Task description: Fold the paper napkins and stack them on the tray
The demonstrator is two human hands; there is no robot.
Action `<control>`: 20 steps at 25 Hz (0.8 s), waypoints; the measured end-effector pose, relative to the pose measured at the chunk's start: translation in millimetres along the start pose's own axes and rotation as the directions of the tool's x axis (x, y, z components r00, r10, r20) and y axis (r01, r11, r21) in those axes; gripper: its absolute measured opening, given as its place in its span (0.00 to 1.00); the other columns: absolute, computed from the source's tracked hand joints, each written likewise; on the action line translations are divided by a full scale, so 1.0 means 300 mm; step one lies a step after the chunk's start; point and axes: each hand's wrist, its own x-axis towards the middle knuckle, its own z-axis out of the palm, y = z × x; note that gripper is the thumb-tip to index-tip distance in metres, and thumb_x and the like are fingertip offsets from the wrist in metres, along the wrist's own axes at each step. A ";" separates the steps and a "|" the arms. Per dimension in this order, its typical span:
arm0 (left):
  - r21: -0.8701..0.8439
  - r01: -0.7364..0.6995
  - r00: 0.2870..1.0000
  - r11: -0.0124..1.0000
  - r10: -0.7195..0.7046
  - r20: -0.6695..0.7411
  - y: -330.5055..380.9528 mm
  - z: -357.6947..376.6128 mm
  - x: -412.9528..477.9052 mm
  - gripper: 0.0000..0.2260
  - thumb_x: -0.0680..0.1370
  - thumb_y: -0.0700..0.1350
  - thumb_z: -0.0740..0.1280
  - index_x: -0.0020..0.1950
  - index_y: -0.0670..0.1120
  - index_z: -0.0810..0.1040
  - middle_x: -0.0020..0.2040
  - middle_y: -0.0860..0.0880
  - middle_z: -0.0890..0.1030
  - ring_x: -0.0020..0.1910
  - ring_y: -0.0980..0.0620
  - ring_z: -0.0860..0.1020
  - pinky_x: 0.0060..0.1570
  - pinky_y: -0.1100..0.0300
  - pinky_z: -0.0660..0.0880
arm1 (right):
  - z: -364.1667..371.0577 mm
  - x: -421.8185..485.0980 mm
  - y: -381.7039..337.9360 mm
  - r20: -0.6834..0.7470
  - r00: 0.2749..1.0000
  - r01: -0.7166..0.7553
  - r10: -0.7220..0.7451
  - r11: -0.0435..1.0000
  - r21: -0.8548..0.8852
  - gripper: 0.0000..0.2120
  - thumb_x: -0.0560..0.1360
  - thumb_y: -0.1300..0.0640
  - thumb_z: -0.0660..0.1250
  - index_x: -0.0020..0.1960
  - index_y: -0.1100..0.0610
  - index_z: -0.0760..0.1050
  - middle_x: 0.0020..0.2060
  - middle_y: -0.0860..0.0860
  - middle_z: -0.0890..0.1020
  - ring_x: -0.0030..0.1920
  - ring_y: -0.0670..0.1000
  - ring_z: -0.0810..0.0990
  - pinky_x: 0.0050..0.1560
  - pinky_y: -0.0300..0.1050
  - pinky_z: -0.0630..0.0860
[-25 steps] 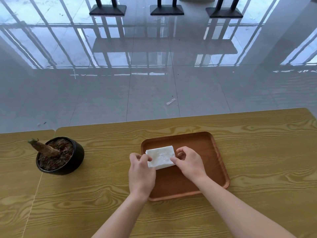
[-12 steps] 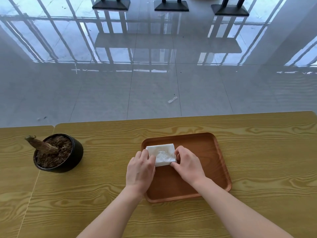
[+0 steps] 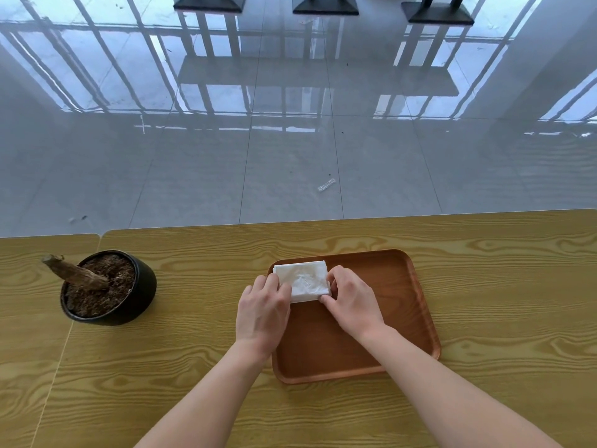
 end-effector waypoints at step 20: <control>-0.066 0.115 0.993 0.991 -0.114 0.029 -0.023 -0.099 -0.036 0.15 0.75 0.47 0.64 0.61 0.49 0.77 0.58 0.50 0.78 0.55 0.47 0.75 0.50 0.52 0.73 | -0.100 -0.042 -0.053 -0.055 0.998 0.013 -0.014 1.000 -0.021 0.10 0.75 0.52 0.69 0.55 0.53 0.75 0.45 0.48 0.77 0.46 0.49 0.77 0.46 0.46 0.77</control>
